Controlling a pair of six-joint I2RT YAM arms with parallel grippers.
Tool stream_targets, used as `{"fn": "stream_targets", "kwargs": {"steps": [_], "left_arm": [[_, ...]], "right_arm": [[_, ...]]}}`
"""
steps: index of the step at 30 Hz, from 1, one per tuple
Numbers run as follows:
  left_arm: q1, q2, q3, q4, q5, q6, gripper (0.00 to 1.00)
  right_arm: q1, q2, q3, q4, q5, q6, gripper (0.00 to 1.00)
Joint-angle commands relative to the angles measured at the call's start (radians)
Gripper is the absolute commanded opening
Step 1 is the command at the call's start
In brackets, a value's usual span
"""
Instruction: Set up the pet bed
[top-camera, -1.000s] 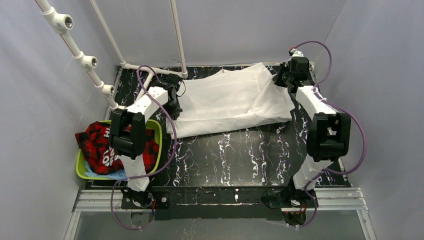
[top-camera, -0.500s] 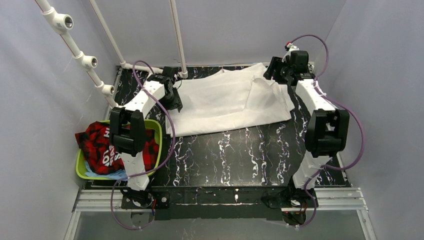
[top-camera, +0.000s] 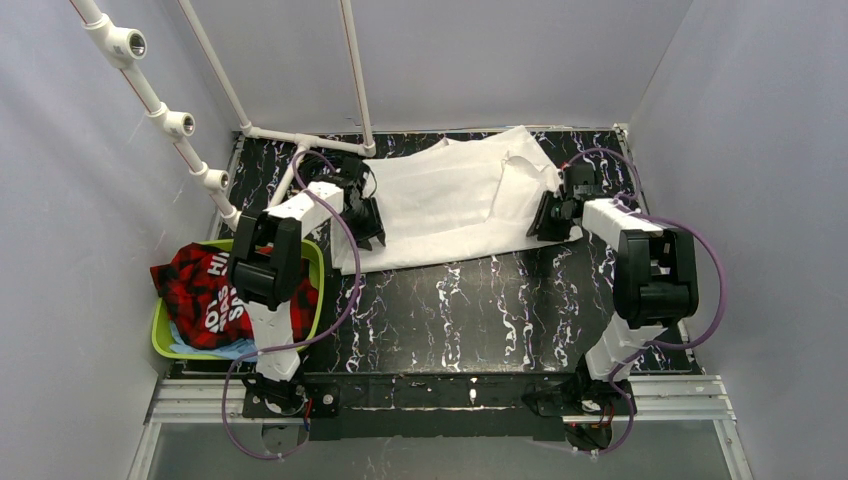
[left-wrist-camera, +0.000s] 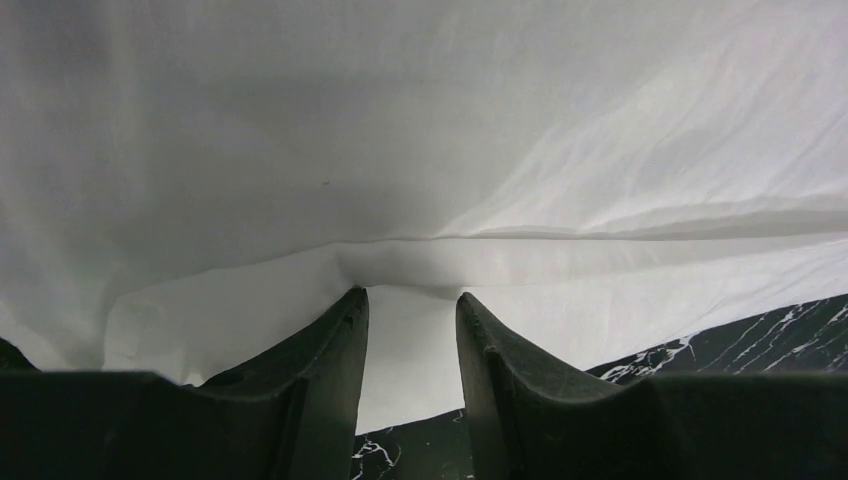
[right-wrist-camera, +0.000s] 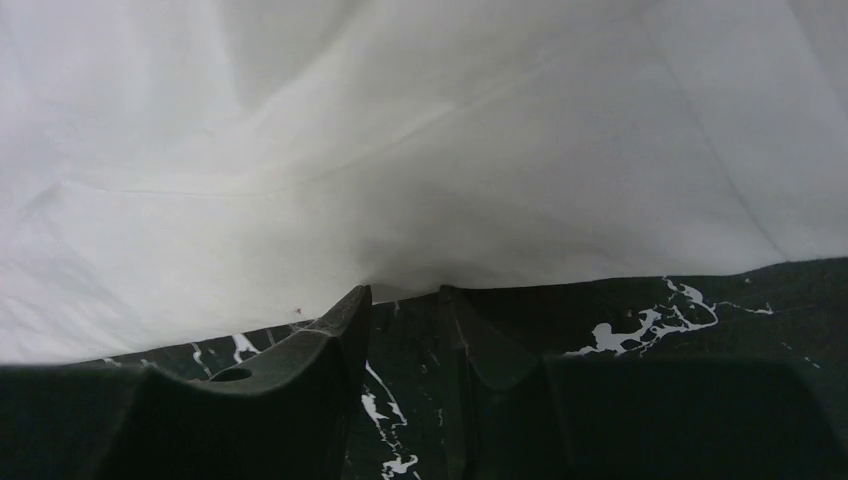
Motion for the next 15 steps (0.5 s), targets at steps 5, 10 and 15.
{"fn": "stream_targets", "kwargs": {"steps": [5,10,15], "left_arm": [[0.002,-0.018,-0.118,-0.028,-0.031,0.035,0.37],[0.002,-0.055,-0.176,-0.054,-0.056,0.036,0.37],[0.003,-0.112,-0.201,-0.091,-0.110,0.062,0.39]], "right_arm": [[0.001,-0.025,-0.137,0.016,0.134,0.079,0.34],[0.001,-0.141,-0.147,-0.100,0.161,0.120,0.34],[0.001,-0.270,-0.104,-0.077,0.132,0.130,0.35]]}}
